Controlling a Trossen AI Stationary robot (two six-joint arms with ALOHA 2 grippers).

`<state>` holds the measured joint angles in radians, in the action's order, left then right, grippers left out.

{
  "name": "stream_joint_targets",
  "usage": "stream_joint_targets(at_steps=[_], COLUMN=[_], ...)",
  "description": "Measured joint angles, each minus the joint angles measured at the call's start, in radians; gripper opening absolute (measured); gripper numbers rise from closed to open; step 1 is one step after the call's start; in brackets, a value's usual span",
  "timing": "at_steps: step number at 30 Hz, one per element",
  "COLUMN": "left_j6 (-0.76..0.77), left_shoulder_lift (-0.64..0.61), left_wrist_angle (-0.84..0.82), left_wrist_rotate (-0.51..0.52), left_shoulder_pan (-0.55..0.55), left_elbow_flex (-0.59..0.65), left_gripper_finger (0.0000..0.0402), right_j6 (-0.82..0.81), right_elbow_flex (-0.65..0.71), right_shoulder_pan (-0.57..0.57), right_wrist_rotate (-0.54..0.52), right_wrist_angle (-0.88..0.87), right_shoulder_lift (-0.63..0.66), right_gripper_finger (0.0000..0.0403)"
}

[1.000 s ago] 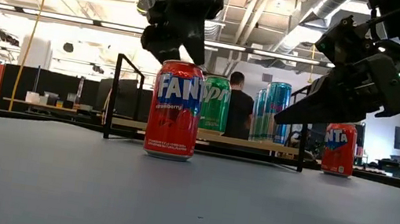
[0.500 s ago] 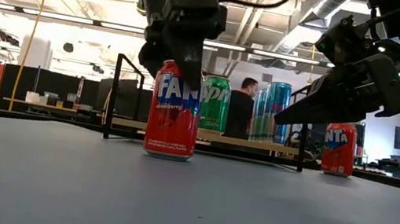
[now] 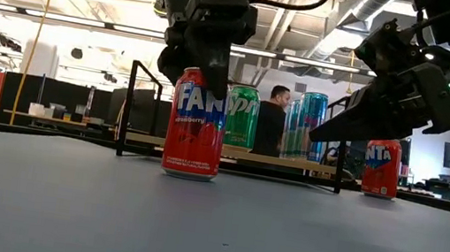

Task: Place canned beverage on shelf
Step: Put the middle red soda can on the shelf

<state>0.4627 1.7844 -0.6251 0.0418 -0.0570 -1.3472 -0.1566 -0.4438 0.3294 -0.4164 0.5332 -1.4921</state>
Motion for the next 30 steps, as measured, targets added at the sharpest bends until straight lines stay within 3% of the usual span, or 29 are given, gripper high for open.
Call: stream_joint_targets(at_steps=[9, 16, 30], left_j6=[-0.005, -0.017, -0.192], left_shoulder_lift=[0.0, -0.006, -0.013], left_wrist_angle=[-0.013, -0.068, -0.439], left_wrist_rotate=[-0.037, -0.105, 0.002], left_shoulder_pan=[0.001, 0.016, 0.11], left_elbow_flex=[0.0, -0.025, -0.373], left_gripper_finger=[0.0282, 0.0281, 0.0286], right_j6=[0.0, -0.003, -0.002], right_elbow_flex=[0.0, 0.0, 0.0], right_shoulder_pan=[-0.003, -0.003, -0.003], right_wrist_rotate=[0.0, 0.0, 0.0], right_wrist_angle=[-0.002, -0.002, -0.003], right_shoulder_lift=[0.0, 0.0, 0.0], right_gripper_finger=[0.0, 0.0, 0.0])
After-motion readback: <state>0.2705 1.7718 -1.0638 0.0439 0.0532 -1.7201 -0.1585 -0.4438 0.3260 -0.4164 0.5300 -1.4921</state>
